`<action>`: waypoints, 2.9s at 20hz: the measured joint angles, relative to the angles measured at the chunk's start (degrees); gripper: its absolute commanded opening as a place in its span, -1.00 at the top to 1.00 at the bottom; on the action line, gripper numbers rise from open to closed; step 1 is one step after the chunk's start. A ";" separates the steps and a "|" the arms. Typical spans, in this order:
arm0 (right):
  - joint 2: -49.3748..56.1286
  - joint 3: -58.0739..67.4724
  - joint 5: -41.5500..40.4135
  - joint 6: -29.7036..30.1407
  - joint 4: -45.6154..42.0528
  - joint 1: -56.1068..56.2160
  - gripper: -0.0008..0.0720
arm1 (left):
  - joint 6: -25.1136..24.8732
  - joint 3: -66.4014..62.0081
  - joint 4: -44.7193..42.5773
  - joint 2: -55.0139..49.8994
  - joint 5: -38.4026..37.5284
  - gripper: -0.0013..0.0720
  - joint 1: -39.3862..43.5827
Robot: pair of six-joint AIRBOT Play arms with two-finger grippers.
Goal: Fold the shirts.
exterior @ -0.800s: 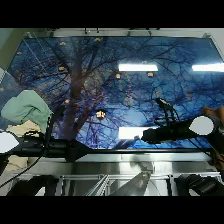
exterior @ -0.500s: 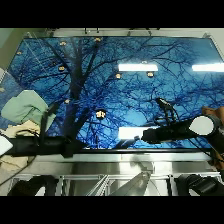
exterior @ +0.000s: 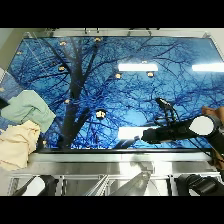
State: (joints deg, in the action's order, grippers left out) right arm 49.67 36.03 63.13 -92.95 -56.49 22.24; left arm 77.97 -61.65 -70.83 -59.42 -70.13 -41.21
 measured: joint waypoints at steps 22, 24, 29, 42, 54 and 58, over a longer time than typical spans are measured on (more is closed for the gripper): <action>0.42 0.00 -2.27 0.02 0.00 0.00 0.92 | -17.86 -32.26 59.95 -28.39 -19.23 0.89 22.64; 0.44 0.00 -2.43 0.04 -0.07 0.00 0.92 | -16.94 -34.97 58.93 -26.62 -19.23 0.89 31.04; 0.44 0.00 -2.38 0.04 -0.81 -0.02 0.92 | -10.38 -37.29 44.19 -28.11 -17.92 0.29 47.36; 1.22 -1.55 6.36 4.74 -3.02 -17.75 -0.78 | -3.93 -33.05 21.88 -39.91 -24.02 -0.97 56.78; 27.41 -6.82 -10.36 33.44 37.97 -5.70 0.93 | -3.56 -21.40 18.82 -49.57 -2.40 0.97 54.07; 28.50 -6.64 -4.70 40.28 43.87 -7.41 0.93 | -3.61 -21.16 18.84 -49.16 1.44 0.96 52.70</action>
State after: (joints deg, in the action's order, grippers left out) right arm 78.17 29.39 58.43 -52.66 -12.62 14.83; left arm 74.37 -82.81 -51.99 -108.57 -68.69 11.49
